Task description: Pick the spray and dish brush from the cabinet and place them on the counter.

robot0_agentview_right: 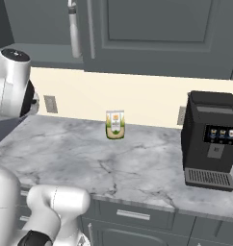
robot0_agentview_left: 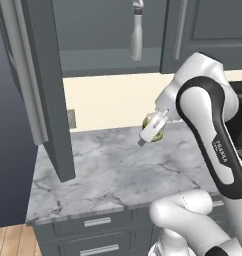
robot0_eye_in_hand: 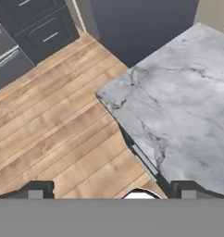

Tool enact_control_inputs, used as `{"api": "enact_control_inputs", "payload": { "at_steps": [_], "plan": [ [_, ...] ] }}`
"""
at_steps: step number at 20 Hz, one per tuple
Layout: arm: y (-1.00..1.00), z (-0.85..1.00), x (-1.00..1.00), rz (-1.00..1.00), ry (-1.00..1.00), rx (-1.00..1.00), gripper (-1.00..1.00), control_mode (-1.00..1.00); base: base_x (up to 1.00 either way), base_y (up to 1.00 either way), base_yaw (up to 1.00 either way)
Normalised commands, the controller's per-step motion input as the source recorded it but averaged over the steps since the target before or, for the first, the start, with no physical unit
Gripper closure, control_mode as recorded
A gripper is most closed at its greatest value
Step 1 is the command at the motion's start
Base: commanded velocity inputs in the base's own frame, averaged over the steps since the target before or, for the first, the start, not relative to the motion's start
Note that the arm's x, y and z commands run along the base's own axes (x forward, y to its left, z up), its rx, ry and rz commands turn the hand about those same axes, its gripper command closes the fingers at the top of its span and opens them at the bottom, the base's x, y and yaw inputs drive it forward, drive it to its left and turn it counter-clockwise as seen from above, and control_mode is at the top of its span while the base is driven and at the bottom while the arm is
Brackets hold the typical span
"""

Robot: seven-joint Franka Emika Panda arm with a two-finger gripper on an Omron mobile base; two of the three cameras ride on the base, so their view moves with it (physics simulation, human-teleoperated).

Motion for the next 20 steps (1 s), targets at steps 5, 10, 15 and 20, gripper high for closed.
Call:
{"api": "enact_control_inputs", "payload": {
  "at_steps": [5, 10, 15, 20],
  "plan": [
    [0.30, -0.05, 0.05, -0.19, -0.04, 0.00, -1.00, -1.00, 0.00, 0.00, 0.00],
    [0.23, -0.04, -0.05, -0.11, -0.02, 0.02, -1.00, -1.00, 0.00, 0.00, 0.00],
    [0.00, 0.00, 0.03, -0.07, 0.00, -0.04, -1.00, -1.00, 0.00, 0.00, 0.00],
    [-0.08, 0.00, 0.04, -0.36, -0.01, -0.16, -1.00, -1.00, 0.00, 0.00, 0.00]
  ]
}}
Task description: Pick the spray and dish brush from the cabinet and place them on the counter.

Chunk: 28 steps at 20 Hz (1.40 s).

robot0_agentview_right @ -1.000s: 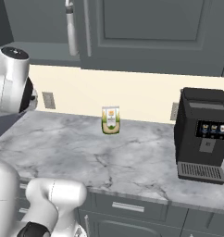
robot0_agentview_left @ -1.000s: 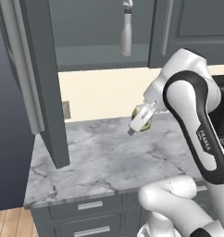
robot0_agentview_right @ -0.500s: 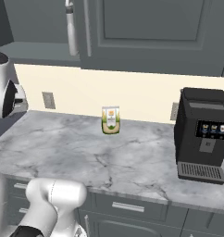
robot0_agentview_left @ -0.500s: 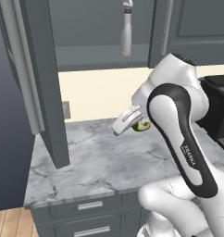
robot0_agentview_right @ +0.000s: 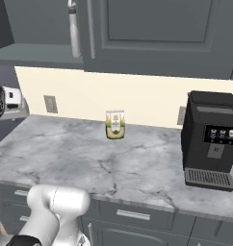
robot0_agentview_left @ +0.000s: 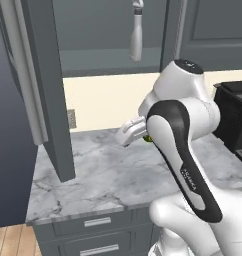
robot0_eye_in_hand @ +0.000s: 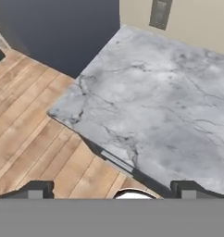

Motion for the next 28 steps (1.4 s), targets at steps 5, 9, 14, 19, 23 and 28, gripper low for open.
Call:
{"api": "enact_control_inputs", "payload": {
  "at_steps": [5, 9, 14, 19, 23, 28],
  "plan": [
    [-0.19, 0.00, 0.00, -0.34, 0.00, -0.07, -1.00, -1.00, 0.00, 0.00, 0.00],
    [-0.37, 0.06, -0.01, -0.30, -0.01, -0.02, -1.00, -1.00, 0.00, 0.00, 0.00],
    [-0.47, 0.18, -0.03, -0.14, -0.03, 0.00, -1.00, -1.00, 0.00, 0.00, 0.00],
    [-0.53, 0.31, 0.00, -0.07, -0.12, 0.03, -1.00, -1.00, 0.00, 0.00, 0.00],
    [-0.47, 0.24, 0.00, -0.04, -0.31, 0.06, -1.00, -1.00, 0.00, 0.00, 0.00],
    [-0.17, 0.08, -0.03, 0.01, -0.39, -0.03, -1.00, -1.00, 0.00, 0.00, 0.00]
  ]
}}
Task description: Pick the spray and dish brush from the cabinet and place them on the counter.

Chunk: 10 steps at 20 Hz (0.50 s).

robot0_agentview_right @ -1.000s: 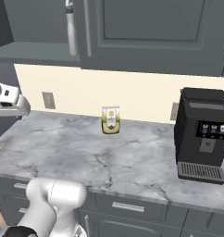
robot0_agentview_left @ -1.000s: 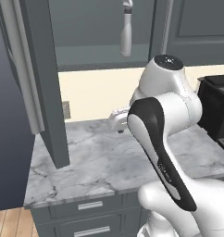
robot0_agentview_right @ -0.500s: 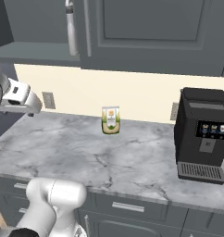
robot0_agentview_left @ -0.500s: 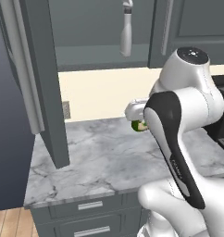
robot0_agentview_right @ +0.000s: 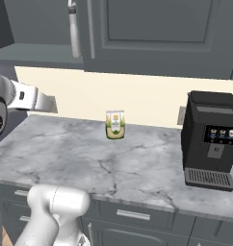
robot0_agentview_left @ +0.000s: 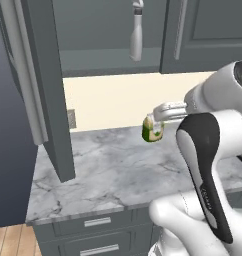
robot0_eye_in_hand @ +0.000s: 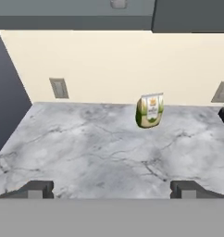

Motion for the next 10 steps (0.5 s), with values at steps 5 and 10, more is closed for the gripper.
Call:
{"api": "enact_control_inputs", "payload": {
  "at_steps": [5, 10],
  "plan": [
    [-0.06, 0.27, -0.02, 0.00, -0.12, -0.06, -1.00, -1.00, 0.00, 0.00, 0.00],
    [-0.15, 0.42, 0.00, -0.02, 0.01, 0.00, -1.00, -1.00, 0.00, 0.00, 0.00]
  ]
}}
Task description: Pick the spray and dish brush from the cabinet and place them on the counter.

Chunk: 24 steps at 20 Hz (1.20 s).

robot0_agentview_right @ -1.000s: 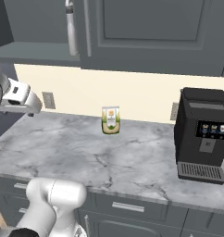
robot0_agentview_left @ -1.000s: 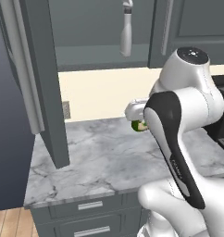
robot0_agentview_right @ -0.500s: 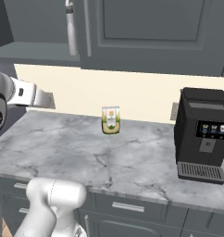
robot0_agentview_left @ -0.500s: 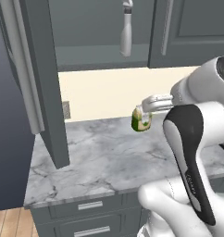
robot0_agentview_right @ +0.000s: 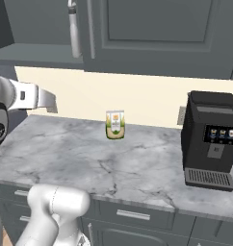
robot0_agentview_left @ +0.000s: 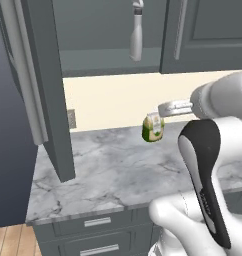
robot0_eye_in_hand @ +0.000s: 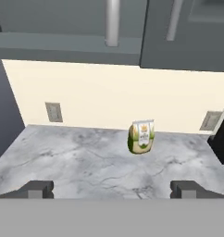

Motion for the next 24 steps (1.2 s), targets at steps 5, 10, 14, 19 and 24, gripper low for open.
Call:
{"api": "enact_control_inputs", "payload": {
  "at_steps": [5, 10, 14, 19, 24],
  "plan": [
    [-0.22, 0.46, 0.00, -0.06, 0.00, 0.00, -1.00, -1.00, 0.00, 0.00, 0.00],
    [-0.28, 0.45, 0.00, -0.06, 0.00, 0.00, -1.00, -1.00, 0.00, 0.00, 0.00],
    [-0.28, 0.39, 0.00, -0.05, 0.00, 0.00, -1.00, -1.00, 0.00, 0.00, 0.00],
    [-0.28, 0.32, 0.00, -0.03, -0.04, 0.00, -1.00, -1.00, 0.00, 0.00, 0.00],
    [-0.26, 0.28, 0.00, -0.02, -0.09, 0.00, -1.00, -1.00, 0.00, 0.00, 0.00]
  ]
}}
